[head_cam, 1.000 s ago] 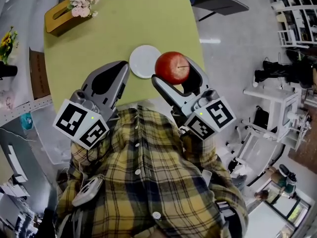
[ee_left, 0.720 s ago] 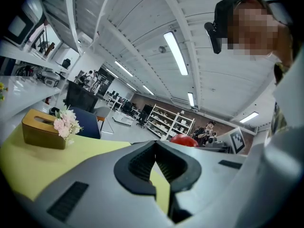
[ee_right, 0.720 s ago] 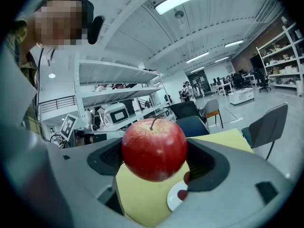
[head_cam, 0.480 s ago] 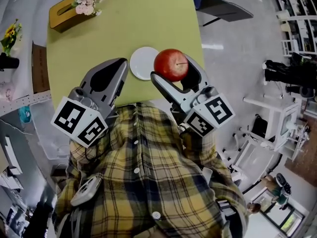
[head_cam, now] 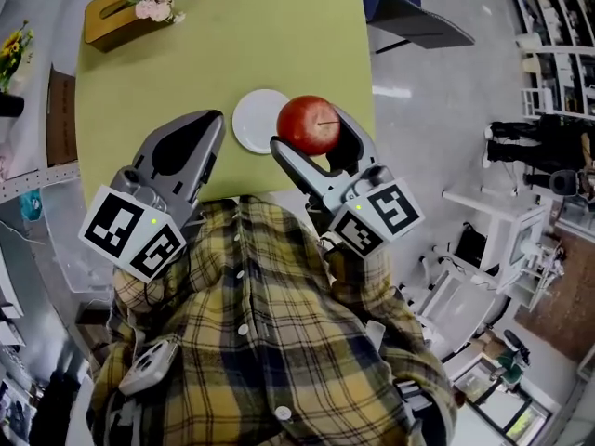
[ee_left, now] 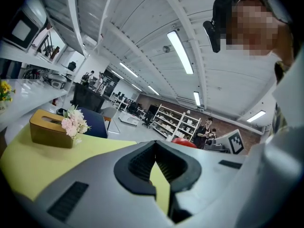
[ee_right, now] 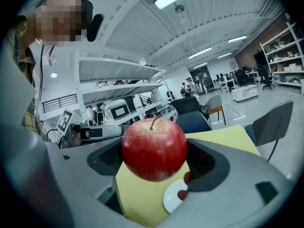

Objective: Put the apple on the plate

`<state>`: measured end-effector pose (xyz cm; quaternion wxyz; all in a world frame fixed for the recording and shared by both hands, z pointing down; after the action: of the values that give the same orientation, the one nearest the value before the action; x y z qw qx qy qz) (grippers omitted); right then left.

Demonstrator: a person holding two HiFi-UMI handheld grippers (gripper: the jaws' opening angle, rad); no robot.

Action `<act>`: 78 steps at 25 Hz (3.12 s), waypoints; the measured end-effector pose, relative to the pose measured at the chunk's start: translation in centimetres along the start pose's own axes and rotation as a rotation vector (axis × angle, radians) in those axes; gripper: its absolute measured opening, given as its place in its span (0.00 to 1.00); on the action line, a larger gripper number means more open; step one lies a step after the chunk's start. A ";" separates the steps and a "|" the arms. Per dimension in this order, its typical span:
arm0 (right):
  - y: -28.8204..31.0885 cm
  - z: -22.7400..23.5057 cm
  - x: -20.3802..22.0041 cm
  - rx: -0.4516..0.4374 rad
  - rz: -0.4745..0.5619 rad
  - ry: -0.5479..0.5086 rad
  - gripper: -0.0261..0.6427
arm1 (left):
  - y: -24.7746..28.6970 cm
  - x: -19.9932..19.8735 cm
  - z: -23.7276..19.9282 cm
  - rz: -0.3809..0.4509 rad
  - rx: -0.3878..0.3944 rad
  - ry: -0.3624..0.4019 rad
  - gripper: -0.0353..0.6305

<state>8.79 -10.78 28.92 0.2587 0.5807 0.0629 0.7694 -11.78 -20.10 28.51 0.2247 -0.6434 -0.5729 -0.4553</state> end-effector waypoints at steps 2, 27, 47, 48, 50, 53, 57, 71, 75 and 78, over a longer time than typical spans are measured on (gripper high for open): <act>0.5 0.5 0.3 0.007 -0.007 -0.008 0.61 | 0.1 0.2 -0.3 -0.004 -0.016 -0.003 0.06; 9.8 6.5 12.3 0.015 -0.115 -0.072 0.61 | -0.1 6.3 -3.4 -0.116 -0.179 -0.119 0.06; 12.8 7.7 17.1 0.051 -0.279 -0.148 0.61 | -0.3 7.7 -3.0 -0.133 -0.192 -0.146 0.06; 12.9 7.7 17.2 0.055 -0.282 -0.149 0.61 | -0.4 7.8 -3.1 -0.133 -0.194 -0.146 0.06; 13.2 7.7 17.4 0.055 -0.301 -0.167 0.61 | -0.5 7.9 -3.2 -0.131 -0.199 -0.146 0.06; 13.7 7.6 17.4 0.050 -0.354 -0.195 0.61 | -0.5 7.8 -3.2 -0.130 -0.200 -0.146 0.06; 14.0 7.8 17.3 0.046 -0.398 -0.156 0.61 | -0.5 7.8 -3.2 -0.130 -0.196 -0.146 0.06; 13.3 7.9 17.4 0.043 -0.467 -0.088 0.61 | -0.4 7.6 -3.3 -0.130 -0.168 -0.136 0.06; 13.2 7.7 17.0 0.046 -0.454 -0.081 0.61 | -0.3 7.4 -3.3 -0.128 -0.162 -0.132 0.06; 13.1 7.4 16.7 0.044 -0.448 -0.085 0.61 | -0.3 7.2 -3.3 -0.127 -0.155 -0.128 0.06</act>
<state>8.19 -15.61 50.87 0.4127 0.5896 0.1962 0.6660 -13.65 -18.82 36.14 0.1080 -0.6492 -0.5886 -0.4695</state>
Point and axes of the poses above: the fingertips, and each gripper's own axes: y forward along the fingers, z to its right, x out of its underside, the point moved 9 cm from there along -y, backward along the fingers, and after that the axes turned 6 degrees about -z, right-handed, at the moved point
